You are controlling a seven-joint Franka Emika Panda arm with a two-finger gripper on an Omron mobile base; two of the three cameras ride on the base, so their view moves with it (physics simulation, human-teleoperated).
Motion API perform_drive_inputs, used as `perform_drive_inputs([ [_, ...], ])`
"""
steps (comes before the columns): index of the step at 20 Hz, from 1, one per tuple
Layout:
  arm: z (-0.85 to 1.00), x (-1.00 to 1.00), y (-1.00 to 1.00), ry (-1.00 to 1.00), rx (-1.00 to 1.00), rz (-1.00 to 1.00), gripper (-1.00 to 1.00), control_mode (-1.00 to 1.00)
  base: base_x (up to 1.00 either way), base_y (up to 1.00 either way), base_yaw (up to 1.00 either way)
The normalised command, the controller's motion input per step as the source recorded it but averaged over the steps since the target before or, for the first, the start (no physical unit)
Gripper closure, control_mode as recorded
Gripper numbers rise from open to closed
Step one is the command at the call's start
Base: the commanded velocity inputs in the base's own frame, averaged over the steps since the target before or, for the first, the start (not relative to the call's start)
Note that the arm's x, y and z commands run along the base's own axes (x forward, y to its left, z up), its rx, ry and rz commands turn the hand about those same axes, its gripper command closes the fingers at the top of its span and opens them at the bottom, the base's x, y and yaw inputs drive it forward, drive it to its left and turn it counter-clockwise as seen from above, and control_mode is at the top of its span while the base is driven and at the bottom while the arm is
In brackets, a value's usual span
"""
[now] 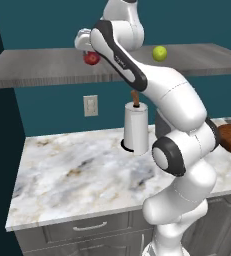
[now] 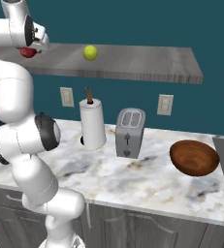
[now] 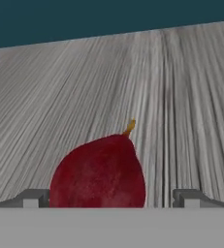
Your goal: Pick the pears from the cabinet and place them in one bowl. Pick the sweet potato from the sink and place it in the other bowl.
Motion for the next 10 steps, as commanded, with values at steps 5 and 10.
perform_drive_inputs([
  [5,0.0,0.01,0.14,0.0,0.0,0.0,-1.0,-1.0,0.0,0.0,0.0],
  [10,0.0,0.0,0.12,0.0,0.0,0.0,-1.0,-1.0,0.0,0.0,0.0],
])
